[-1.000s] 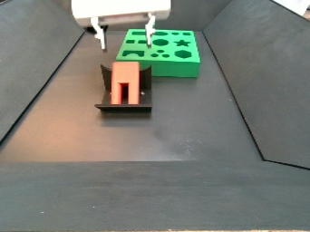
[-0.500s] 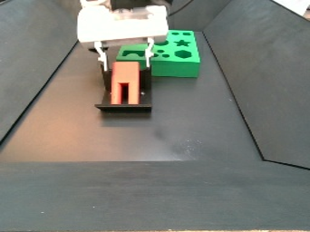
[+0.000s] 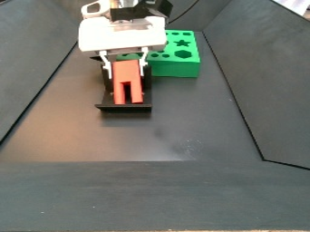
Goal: Pick up the square-circle object. Move up. Rotate the square-circle object. Place the square-circle object on the fixture. Regrasp the square-circle object. Move to above the board. Insert the square-circle object.
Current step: Move to above the board.
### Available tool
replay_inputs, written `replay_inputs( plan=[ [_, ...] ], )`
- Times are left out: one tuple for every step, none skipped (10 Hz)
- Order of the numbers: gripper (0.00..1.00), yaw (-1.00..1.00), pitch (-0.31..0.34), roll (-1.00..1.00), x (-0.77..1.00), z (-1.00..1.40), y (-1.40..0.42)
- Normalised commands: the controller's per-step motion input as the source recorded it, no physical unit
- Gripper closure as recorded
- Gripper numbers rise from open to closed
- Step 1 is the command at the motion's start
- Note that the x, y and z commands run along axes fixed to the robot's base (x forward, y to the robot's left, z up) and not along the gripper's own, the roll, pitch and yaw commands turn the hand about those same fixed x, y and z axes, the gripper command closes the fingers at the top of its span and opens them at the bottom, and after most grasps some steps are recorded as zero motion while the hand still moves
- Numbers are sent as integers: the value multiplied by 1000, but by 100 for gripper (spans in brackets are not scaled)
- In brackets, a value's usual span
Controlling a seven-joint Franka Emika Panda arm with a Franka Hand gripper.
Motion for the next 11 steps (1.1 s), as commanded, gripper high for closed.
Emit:
replay_inputs(
  plan=[
    [100,-48,86,-47,75,1000,90],
    [100,-12,104,-52,62,1000,82],
    [100,14,111,-52,57,1000,78],
    [100,28,109,-55,56,1000,76],
    [100,52,108,-52,50,1000,71],
    [100,68,99,-52,47,1000,65],
    [100,81,89,-44,42,1000,59],
    [100,85,83,-43,42,1000,55],
    [100,86,78,-44,40,1000,50],
    [100,84,74,-45,40,1000,45],
    [100,84,67,-40,42,1000,34]
  ],
)
